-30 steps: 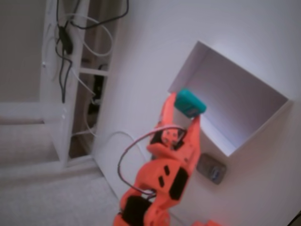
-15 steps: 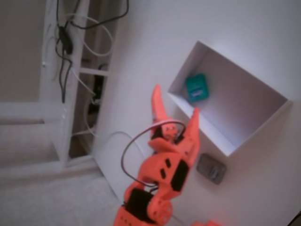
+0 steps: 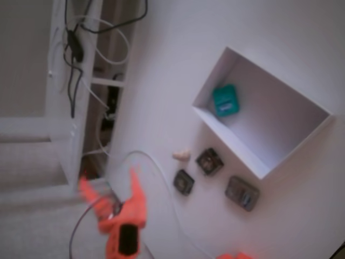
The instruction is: Grasp the green cube and put it in the bin.
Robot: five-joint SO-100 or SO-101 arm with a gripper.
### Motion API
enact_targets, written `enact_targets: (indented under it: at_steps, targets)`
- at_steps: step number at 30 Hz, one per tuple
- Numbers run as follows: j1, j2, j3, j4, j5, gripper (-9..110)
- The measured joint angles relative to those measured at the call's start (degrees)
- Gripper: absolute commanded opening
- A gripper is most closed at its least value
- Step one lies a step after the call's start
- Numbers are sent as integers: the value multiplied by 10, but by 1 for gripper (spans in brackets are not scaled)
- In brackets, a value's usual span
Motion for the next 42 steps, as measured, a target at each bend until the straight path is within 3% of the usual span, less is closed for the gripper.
enact_targets:
  at_steps: [6,14,19,31,39,40,42]
  targets:
    - [-120,120,75,-33,0,42]
    - [-185,324,240,27,0,42]
    - [-210,424,261,159,5,42]
    - [-215,434,225,504,5,42]
    - [-213,434,218,555,5,42]
    - [-213,434,218,555,5,38]
    - [-213,434,218,555,5,12]
